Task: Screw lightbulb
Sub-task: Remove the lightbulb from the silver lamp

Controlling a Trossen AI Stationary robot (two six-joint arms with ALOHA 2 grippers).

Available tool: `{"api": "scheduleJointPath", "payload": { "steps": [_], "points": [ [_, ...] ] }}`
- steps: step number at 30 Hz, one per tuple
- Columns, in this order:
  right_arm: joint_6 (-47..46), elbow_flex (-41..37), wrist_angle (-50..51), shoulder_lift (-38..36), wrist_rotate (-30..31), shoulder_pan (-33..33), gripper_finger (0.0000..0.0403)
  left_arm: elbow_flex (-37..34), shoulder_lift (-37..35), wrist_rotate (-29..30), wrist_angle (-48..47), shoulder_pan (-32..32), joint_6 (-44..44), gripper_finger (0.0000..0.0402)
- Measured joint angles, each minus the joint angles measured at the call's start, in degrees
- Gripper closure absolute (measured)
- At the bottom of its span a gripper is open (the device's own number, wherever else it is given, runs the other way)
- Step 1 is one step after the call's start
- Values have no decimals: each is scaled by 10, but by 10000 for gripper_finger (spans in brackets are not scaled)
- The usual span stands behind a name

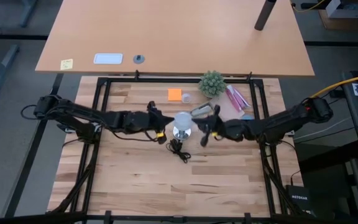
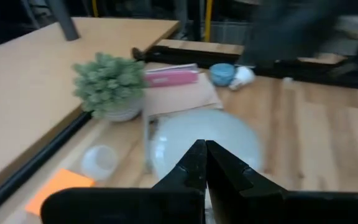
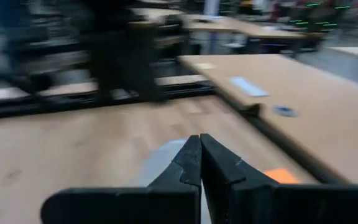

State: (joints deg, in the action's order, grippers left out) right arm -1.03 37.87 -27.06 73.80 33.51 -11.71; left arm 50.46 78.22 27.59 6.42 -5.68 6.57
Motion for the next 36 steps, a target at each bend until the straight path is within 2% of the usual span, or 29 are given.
{"api": "scheduleJointPath", "payload": {
  "steps": [3, 6, 13, 22, 31, 36],
  "points": [
    [-16, 0, 3, 2, -28, -31, 397, 0, 3, 1, 1, 22, -12, 401],
    [-44, 0, 11, 11, -31, -51, 397, 0, 10, -2, 0, 42, -20, 401],
    [-103, 0, 16, 74, 5, -55, 397, 0, 49, -9, 0, 70, -25, 401],
    [-106, 0, 11, 128, 76, -55, 397, 0, 61, -30, 3, 62, -22, 401],
    [-107, -1, 15, 132, 163, -55, 397, 0, 59, -22, -21, 30, 9, 402],
    [-122, -2, 23, 132, 175, -36, 397, 0, 59, -30, -25, 11, 36, 402]
  ]
}}
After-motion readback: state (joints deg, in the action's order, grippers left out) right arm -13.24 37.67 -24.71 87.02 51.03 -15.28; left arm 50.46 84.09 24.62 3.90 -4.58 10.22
